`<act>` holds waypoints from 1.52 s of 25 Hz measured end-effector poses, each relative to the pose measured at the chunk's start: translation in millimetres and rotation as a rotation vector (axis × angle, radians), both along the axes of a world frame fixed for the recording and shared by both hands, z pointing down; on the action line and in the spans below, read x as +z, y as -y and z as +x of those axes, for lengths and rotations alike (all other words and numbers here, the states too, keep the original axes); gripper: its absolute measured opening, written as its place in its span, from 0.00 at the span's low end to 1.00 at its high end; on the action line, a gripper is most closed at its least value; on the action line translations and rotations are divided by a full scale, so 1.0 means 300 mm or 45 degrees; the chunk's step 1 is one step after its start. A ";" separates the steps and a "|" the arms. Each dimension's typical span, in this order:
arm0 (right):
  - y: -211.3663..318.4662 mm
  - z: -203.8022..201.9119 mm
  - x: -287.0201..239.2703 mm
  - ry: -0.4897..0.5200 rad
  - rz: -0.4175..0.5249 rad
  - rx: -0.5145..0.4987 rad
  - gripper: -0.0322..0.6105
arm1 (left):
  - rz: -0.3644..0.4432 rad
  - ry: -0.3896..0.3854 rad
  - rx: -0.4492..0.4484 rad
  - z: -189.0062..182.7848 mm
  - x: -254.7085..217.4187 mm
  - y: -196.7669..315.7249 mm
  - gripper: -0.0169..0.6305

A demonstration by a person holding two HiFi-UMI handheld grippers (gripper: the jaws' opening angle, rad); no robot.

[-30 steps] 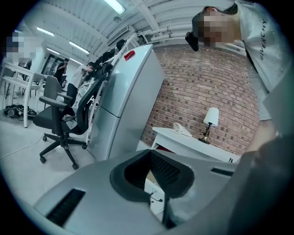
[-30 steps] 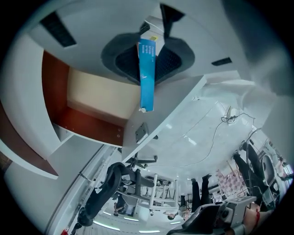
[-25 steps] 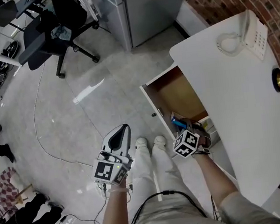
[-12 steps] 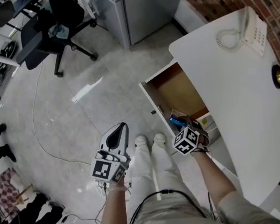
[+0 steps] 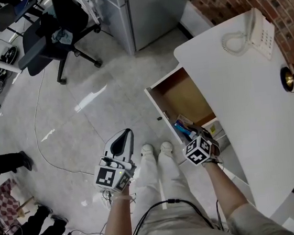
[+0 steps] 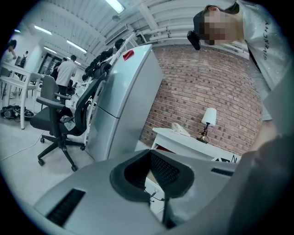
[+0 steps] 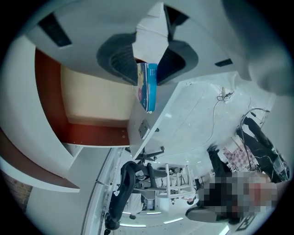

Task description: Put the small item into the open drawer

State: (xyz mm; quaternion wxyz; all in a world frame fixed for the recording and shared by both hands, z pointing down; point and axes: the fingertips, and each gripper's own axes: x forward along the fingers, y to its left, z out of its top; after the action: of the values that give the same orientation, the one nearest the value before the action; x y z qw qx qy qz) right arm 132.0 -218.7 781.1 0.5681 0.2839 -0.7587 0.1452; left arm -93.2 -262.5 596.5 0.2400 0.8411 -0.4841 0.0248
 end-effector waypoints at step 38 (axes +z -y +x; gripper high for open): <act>0.173 -0.107 -0.718 0.589 0.442 0.285 0.06 | 0.227 0.051 0.039 -0.029 -0.348 0.047 0.03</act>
State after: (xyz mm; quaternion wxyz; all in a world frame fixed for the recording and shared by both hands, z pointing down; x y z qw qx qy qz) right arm 100.1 -270.4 565.7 0.3038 0.4179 -0.8453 0.1361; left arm -102.0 -276.5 492.0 0.1539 0.8657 -0.4762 0.0019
